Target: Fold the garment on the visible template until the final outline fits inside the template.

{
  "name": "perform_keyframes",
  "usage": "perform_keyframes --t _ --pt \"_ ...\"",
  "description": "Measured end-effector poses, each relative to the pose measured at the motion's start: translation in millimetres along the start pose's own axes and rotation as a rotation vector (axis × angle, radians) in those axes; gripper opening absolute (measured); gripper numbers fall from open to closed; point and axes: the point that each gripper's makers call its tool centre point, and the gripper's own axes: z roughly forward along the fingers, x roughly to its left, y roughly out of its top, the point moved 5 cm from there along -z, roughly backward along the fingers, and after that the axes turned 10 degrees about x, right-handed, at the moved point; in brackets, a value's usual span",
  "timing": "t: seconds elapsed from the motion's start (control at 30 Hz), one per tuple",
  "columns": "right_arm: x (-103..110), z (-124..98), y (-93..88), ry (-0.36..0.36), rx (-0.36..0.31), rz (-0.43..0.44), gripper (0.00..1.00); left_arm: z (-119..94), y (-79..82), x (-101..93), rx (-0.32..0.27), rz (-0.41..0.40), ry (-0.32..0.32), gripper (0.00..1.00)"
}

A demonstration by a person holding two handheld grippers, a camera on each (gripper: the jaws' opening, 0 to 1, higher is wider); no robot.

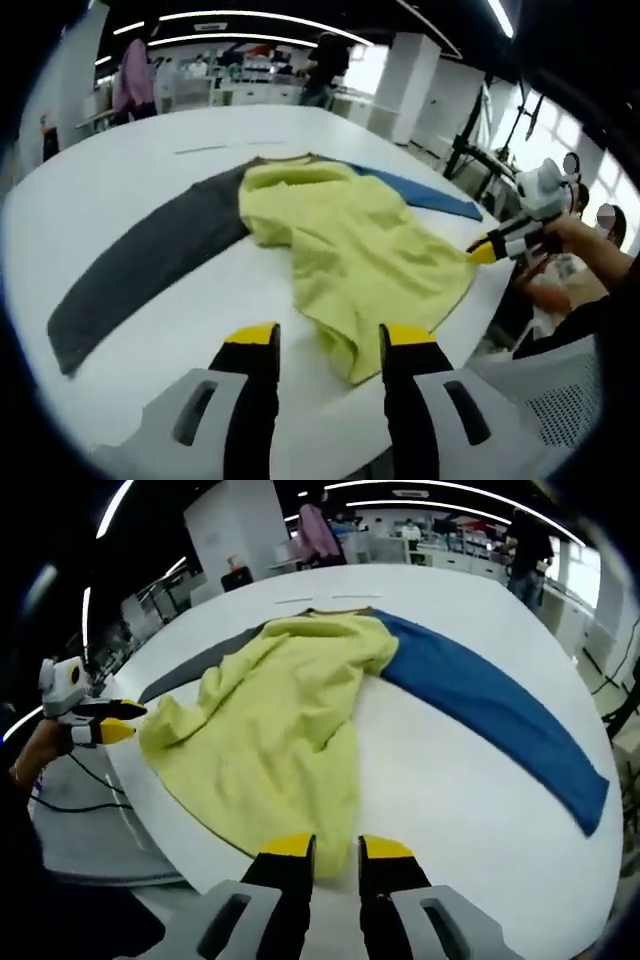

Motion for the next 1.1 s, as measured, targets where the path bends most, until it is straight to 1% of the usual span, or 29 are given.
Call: perform_keyframes --t 0.1,0.13,0.23,0.3,0.37,0.4,0.47,0.53,0.6,0.77,0.83,0.9,0.97,1.07,1.1 --pt "-2.3 1.7 0.0 0.002 0.012 -0.007 0.16 4.0 7.0 2.9 0.021 0.053 -0.008 0.38" --pt "-3.1 2.3 0.0 0.004 0.016 -0.01 0.17 7.2 8.9 4.4 0.038 0.067 -0.017 0.39" --pt "-4.8 4.8 -0.1 0.012 0.023 -0.005 0.17 14.6 12.3 7.7 0.062 0.068 -0.035 0.43" --pt "-4.8 5.7 0.0 0.019 0.026 0.002 0.16 18.8 13.7 7.5 0.063 0.073 -0.055 0.42" --pt "-4.4 6.2 0.6 0.022 0.026 0.001 0.16 25.0 12.5 5.3 0.104 0.098 -0.092 0.4" --pt "-4.3 6.6 0.8 0.024 0.029 -0.001 0.16 27.0 12.3 5.5 0.113 0.094 -0.098 0.39" --pt "-4.2 7.4 1.6 0.026 0.033 -0.006 0.16 31.1 10.7 1.0 0.143 0.083 -0.16 0.36" --pt "-4.1 8.1 2.3 0.03 0.036 -0.005 0.15 33.9 11.7 2.7 0.149 0.073 -0.159 0.3" --pt "-3.8 8.9 3.0 0.036 0.034 0.001 0.14 35.3 10.5 3.4 0.169 0.068 -0.162 0.24" --pt "-4.4 10.7 3.1 0.034 0.038 0.003 0.12 34.1 10.4 7.6 0.175 0.063 -0.15 0.19" --pt "-4.8 10.6 3.5 0.033 0.037 0.007 0.11 34.7 7.8 11.2 0.19 0.058 -0.143 0.14" --pt "-4.5 11.0 4.0 0.03 0.039 0.006 0.1 34.3 6.0 13.5 0.192 0.062 -0.134 0.11" --pt "-3.8 11.2 4.2 0.027 0.041 0.002 0.1 34.3 5.1 15.1 0.192 0.062 -0.131 0.1" --pt "-4.0 12.1 4.2 0.009 0.047 -0.016 0.06 34.8 3.7 17.8 0.194 0.045 -0.129 0.05" --pt "-3.8 12.3 4.0 0.008 0.049 -0.017 0.04 35.3 3.3 17.9 0.192 0.042 -0.128 0.05"
